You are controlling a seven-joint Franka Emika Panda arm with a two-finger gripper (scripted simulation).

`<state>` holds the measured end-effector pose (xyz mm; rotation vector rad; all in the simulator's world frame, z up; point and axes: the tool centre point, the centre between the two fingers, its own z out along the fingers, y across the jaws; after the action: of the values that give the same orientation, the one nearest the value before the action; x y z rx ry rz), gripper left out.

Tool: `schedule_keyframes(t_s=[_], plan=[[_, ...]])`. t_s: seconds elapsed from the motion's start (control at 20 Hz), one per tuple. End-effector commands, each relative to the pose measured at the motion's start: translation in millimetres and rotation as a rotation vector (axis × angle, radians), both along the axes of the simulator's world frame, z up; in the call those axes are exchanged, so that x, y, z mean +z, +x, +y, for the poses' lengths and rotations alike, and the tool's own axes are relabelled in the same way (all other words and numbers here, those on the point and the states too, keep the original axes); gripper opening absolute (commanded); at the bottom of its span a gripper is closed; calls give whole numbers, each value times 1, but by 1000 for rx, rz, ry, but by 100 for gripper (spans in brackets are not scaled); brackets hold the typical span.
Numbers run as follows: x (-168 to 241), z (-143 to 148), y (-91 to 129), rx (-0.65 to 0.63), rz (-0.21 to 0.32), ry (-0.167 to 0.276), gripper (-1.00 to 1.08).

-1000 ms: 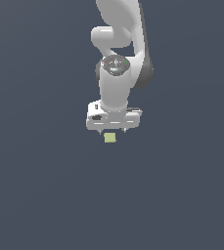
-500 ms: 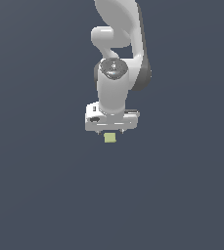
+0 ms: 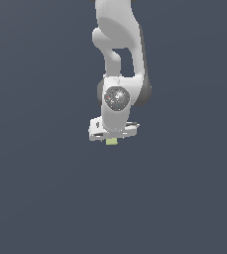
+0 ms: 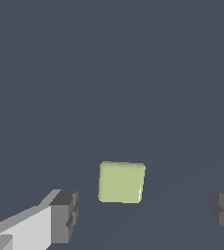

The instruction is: Pick up the object and move it to a goal position.

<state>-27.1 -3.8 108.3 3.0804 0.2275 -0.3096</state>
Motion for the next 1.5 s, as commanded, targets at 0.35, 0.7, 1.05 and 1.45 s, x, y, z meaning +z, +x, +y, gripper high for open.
schedule_keyframes(t_s=[0.35,0.7,1.05,1.45], plan=[[-62,-1,-28,52,193,-12,108],[-76,-2,-35,63,236,-15,108],[-86,-3,-40,62,233,-14,108],[-102,-4,-48,63,236,-14,-100]])
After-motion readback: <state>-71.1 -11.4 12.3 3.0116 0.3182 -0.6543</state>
